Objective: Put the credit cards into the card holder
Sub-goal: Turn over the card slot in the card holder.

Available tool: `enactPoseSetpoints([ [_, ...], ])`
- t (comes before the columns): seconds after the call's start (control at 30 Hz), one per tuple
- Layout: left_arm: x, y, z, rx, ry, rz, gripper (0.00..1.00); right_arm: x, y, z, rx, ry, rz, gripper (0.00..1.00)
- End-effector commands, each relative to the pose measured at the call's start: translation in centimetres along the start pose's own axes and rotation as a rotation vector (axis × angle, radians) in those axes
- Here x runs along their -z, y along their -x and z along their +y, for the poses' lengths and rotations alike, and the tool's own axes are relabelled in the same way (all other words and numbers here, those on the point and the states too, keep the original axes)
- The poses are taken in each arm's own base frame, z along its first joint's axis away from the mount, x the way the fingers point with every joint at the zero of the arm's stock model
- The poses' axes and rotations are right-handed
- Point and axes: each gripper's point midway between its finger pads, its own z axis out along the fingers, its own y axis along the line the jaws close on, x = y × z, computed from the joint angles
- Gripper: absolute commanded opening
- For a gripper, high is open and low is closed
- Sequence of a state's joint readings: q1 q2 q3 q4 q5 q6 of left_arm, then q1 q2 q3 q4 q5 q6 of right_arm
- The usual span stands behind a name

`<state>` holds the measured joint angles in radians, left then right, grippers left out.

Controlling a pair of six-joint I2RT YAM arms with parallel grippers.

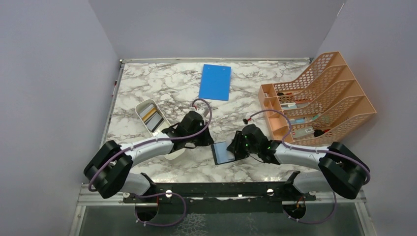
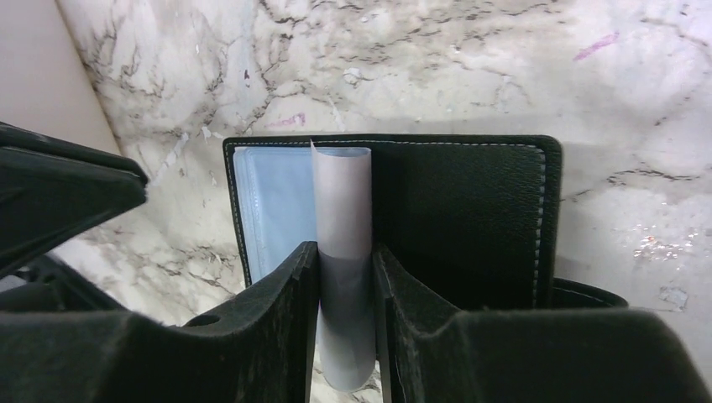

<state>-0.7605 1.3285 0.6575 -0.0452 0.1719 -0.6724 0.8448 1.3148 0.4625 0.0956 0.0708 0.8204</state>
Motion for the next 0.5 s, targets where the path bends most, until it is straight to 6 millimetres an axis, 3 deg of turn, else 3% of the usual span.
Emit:
enactPoseSetpoints([
  [0.0, -1.2, 0.4, -1.4, -0.019, -0.053, 0.010, 0.11, 0.7, 0.6, 2.1, -0.099, 0.207, 0.019, 0.33],
  [0.27, -2.3, -1.0, 0.0, -0.013, -0.009, 0.051, 0.11, 1.3, 0.7, 2.0, -0.154, 0.302, 0.047, 0.34],
  [0.47, -2.7, -1.3, -0.2, -0.010, -0.023, 0.069, 0.11, 1.6, 1.2, 2.1, -0.156, 0.307, 0.043, 0.34],
])
